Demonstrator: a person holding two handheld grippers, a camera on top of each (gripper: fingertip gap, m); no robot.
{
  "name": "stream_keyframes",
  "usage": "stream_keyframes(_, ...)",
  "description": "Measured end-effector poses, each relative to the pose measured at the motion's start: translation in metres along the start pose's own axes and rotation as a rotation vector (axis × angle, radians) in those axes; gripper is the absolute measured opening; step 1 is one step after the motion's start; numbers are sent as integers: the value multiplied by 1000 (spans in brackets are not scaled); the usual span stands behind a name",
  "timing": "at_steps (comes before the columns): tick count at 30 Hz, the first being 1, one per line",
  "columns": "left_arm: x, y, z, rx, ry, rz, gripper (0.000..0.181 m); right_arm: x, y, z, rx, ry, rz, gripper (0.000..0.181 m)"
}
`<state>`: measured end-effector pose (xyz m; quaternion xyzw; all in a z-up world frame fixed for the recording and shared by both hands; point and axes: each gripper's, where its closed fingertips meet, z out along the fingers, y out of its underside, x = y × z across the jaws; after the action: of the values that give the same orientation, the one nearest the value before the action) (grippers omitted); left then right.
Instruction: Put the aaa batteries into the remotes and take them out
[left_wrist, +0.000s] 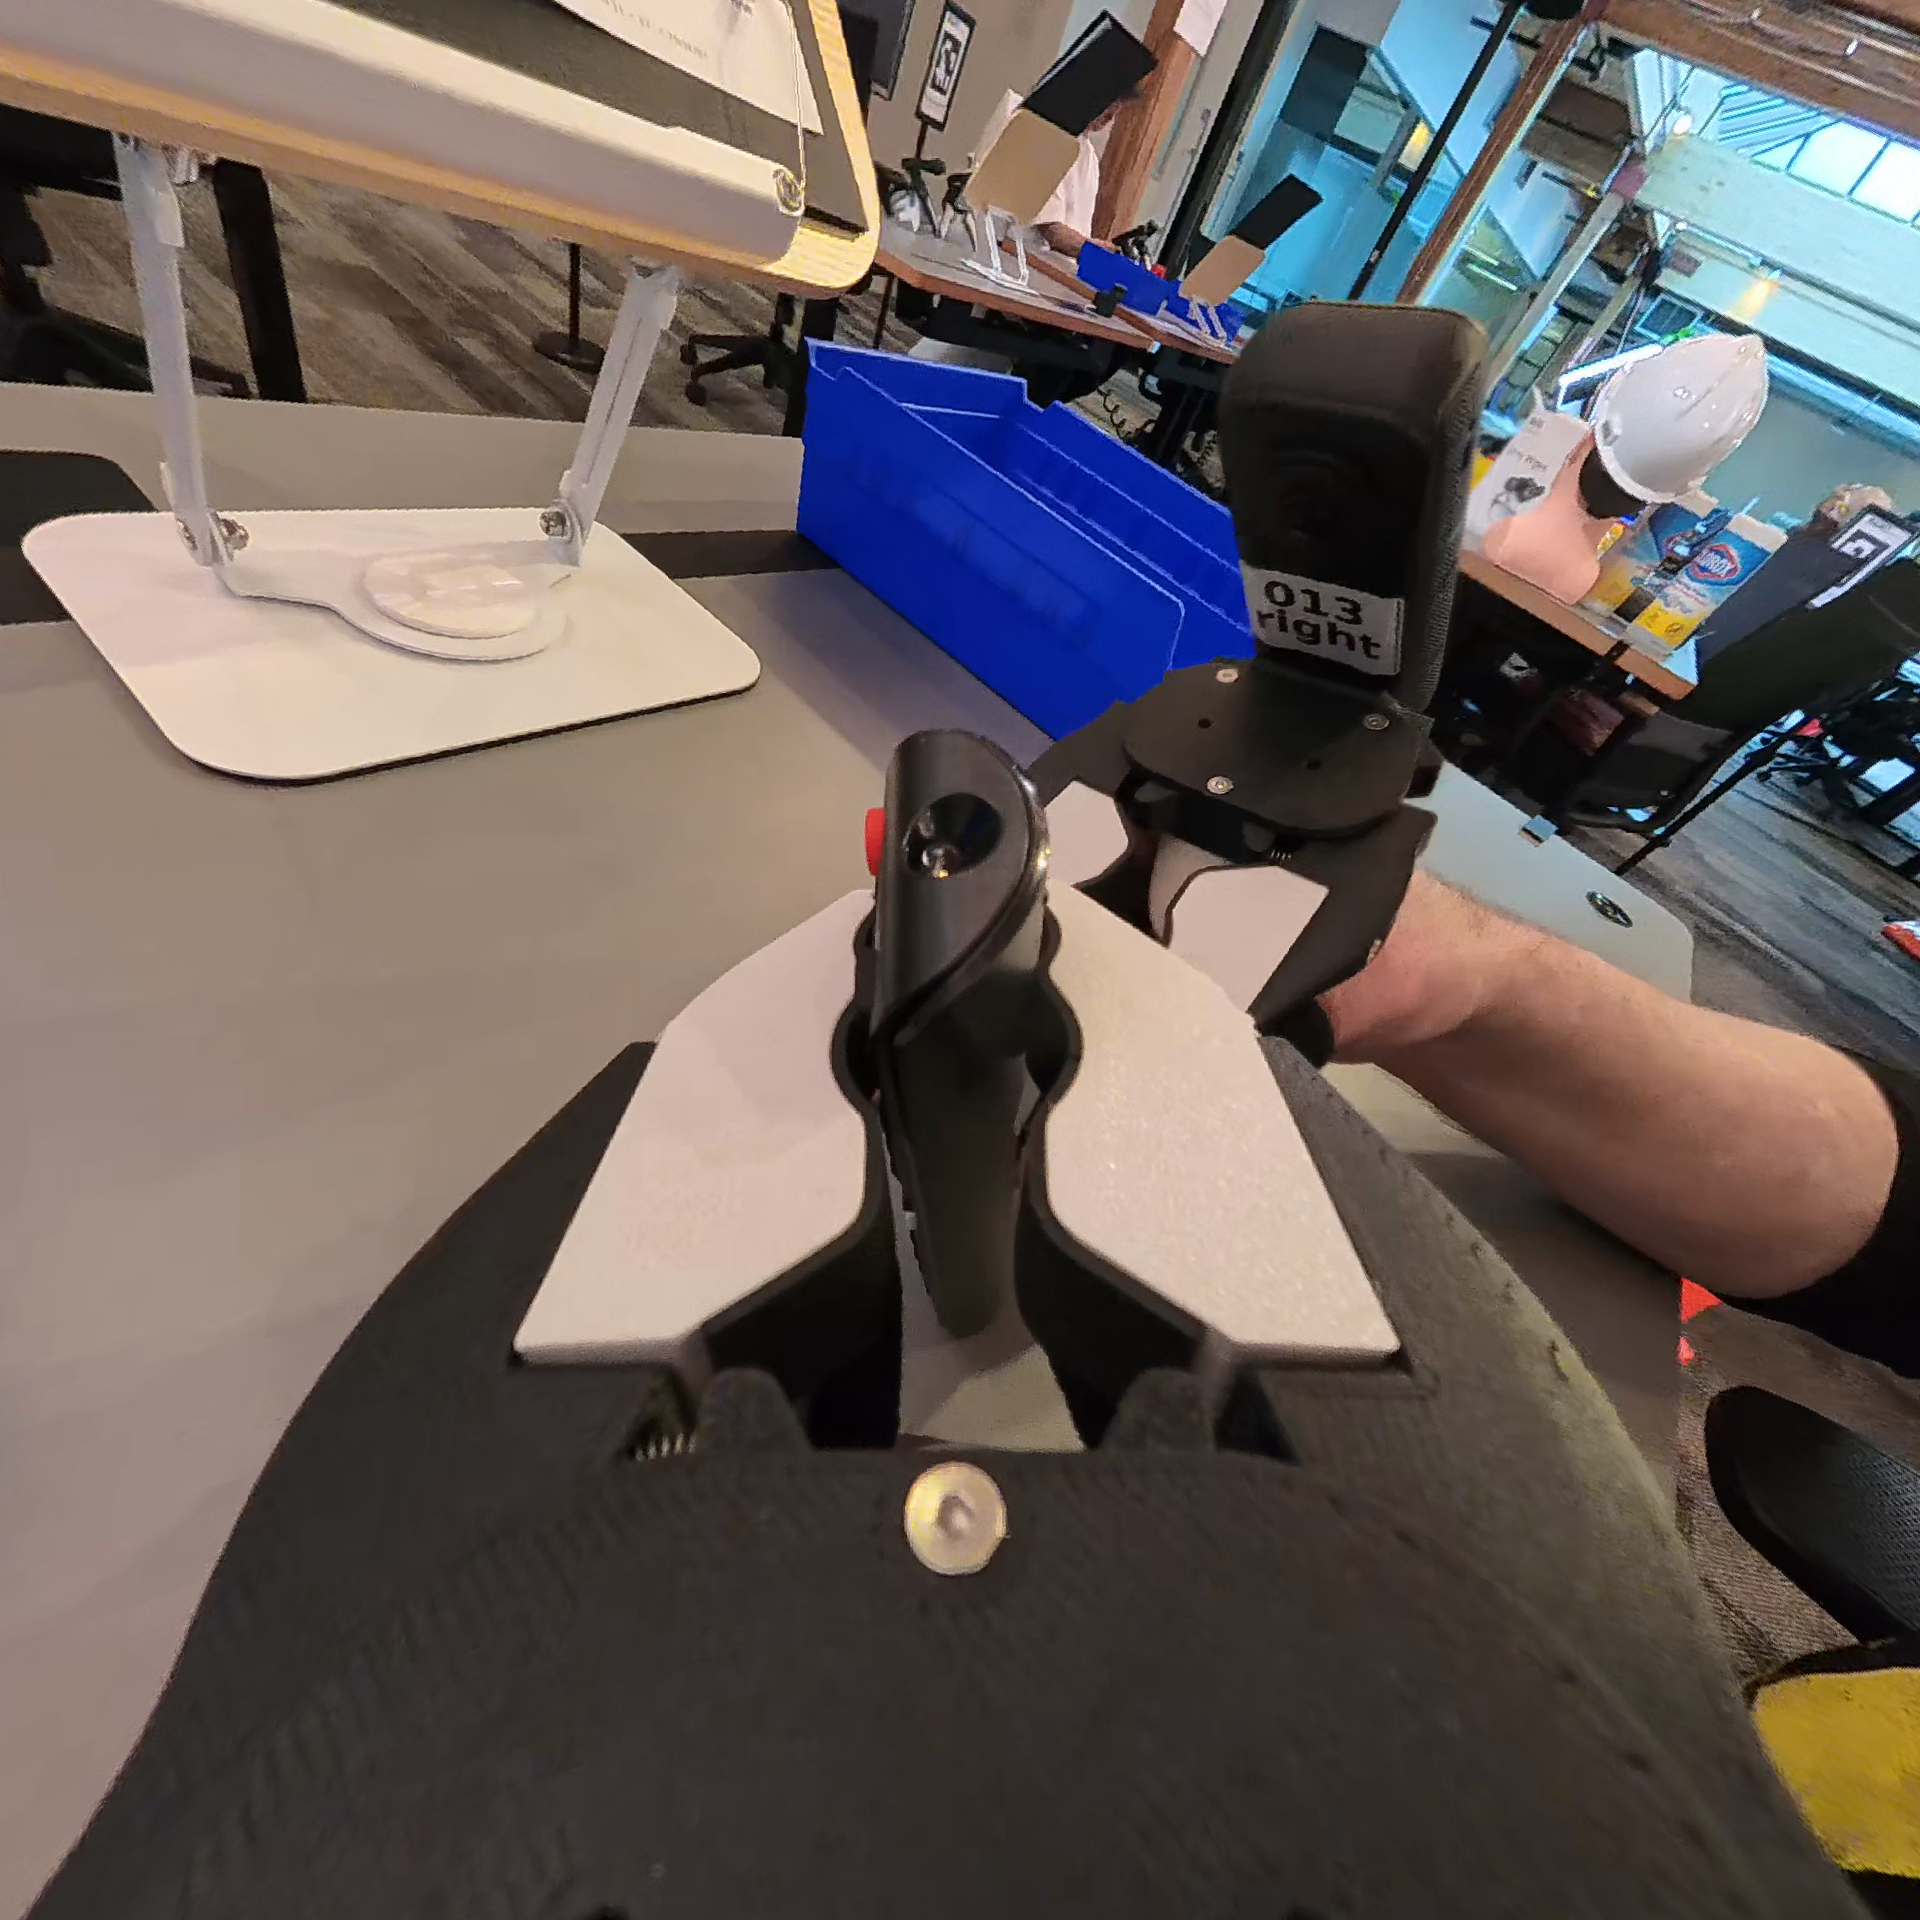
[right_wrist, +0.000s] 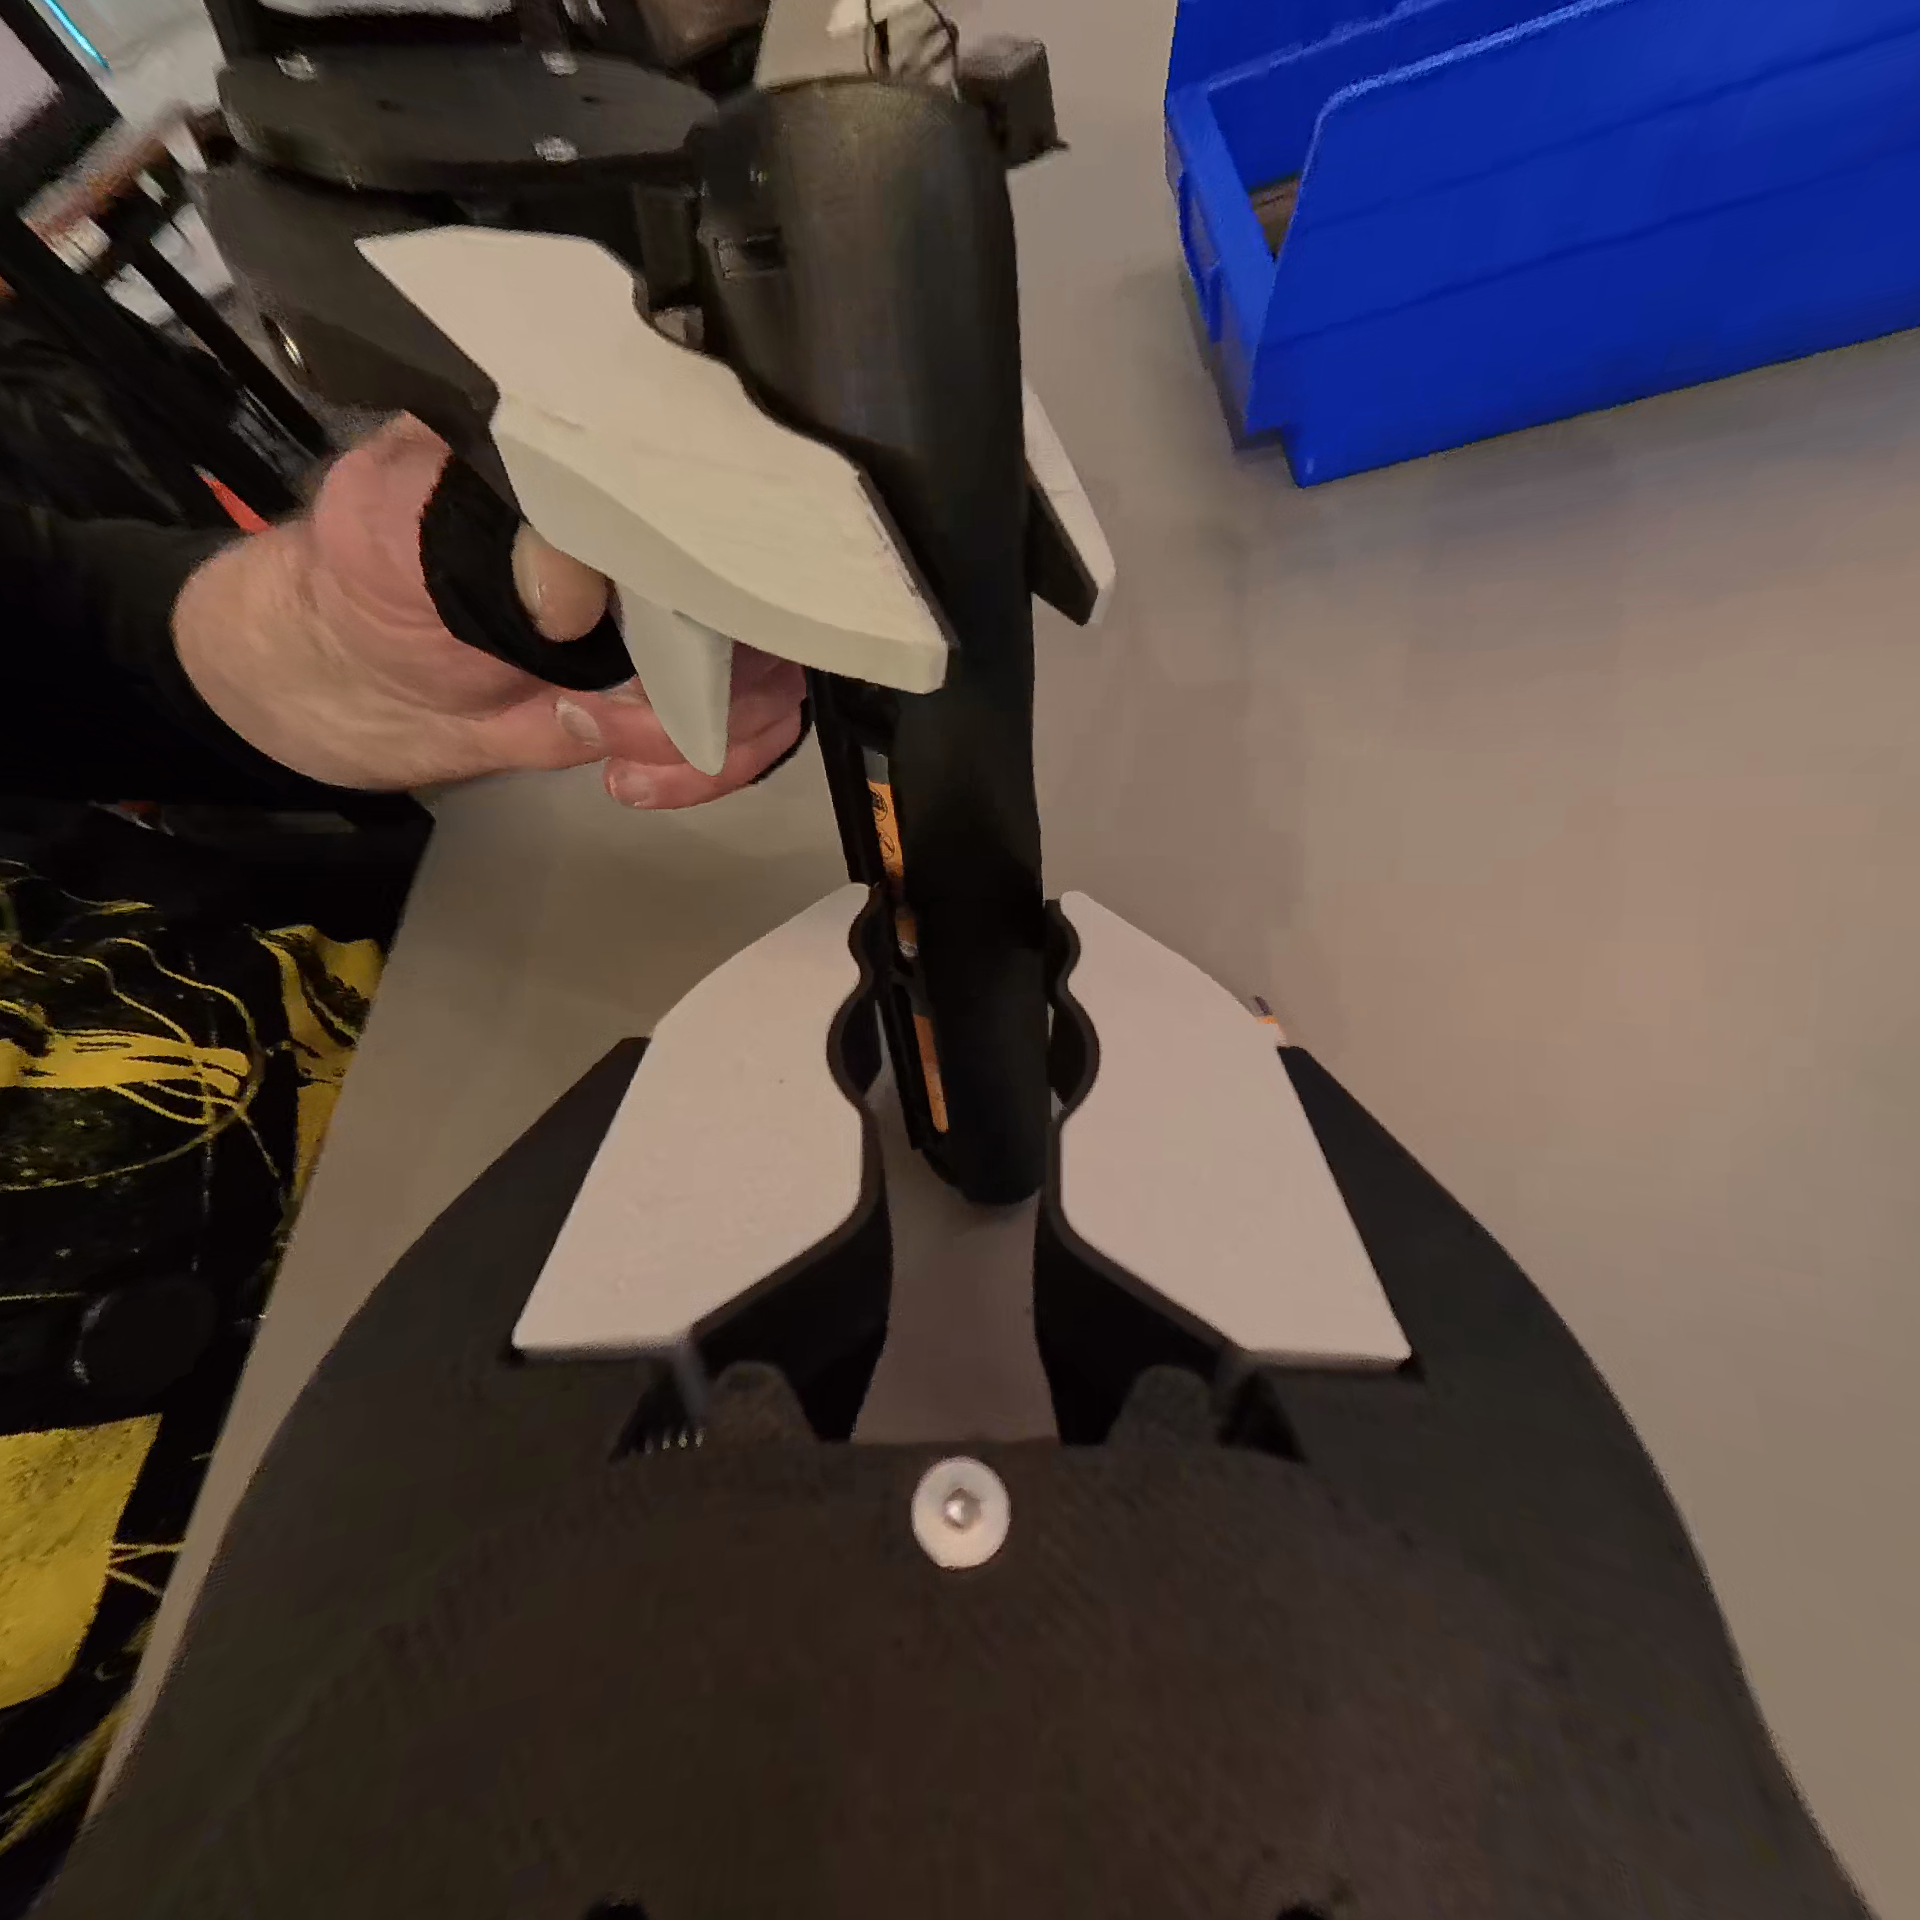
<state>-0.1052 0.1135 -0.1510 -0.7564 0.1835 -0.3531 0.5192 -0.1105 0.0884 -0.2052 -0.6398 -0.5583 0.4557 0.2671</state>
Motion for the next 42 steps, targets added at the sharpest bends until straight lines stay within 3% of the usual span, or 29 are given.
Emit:
stream_keyframes(18,-1,1,2,11,-33,1,23,2,3,-2,-78,62,-26,26)
stream_keyframes(31,-6,0,3,32,-68,-2,23,5,9,-1,-271,101,-61,26)
stream_keyframes(42,-4,-1,0,67,-77,14,23,3,5,-2,-146,130,-31,26)
